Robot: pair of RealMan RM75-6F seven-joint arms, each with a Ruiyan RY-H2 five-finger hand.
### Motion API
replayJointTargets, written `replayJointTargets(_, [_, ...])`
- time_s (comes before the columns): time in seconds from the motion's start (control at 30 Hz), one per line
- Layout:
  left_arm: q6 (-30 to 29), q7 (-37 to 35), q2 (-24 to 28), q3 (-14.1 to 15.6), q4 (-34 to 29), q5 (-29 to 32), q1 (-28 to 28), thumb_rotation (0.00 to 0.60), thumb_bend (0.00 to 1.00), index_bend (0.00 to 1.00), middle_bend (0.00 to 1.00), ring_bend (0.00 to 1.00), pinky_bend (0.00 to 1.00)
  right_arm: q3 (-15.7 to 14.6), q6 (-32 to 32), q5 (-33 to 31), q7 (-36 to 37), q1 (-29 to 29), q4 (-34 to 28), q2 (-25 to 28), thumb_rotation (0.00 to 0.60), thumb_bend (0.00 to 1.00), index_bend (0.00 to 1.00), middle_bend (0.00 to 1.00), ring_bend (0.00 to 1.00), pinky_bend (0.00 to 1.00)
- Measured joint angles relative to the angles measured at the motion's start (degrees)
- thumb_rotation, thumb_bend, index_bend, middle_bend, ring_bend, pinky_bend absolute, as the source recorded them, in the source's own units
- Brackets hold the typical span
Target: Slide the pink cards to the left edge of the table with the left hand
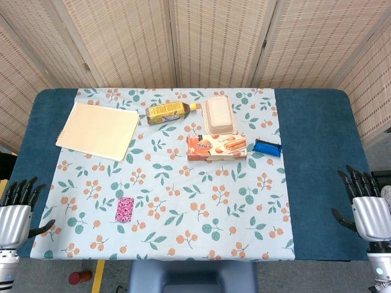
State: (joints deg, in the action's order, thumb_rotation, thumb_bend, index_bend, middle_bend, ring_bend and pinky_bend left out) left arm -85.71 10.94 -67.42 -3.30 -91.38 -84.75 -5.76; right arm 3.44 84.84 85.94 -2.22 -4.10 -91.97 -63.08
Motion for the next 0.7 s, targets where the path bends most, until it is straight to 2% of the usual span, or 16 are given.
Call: replayJointTargets(0.7, [0.9, -2.3, -0.5, -0.1, 1.0, -2.2, -1.8, 0.6, 0.2, 0.2, 0.08, 0.01, 0.0, 0.6, 2.3, 1.1, 0.6, 0.5, -0.9, 1.3, 0.6, 0.29, 0.0, 0.01, 0.0, 0.0])
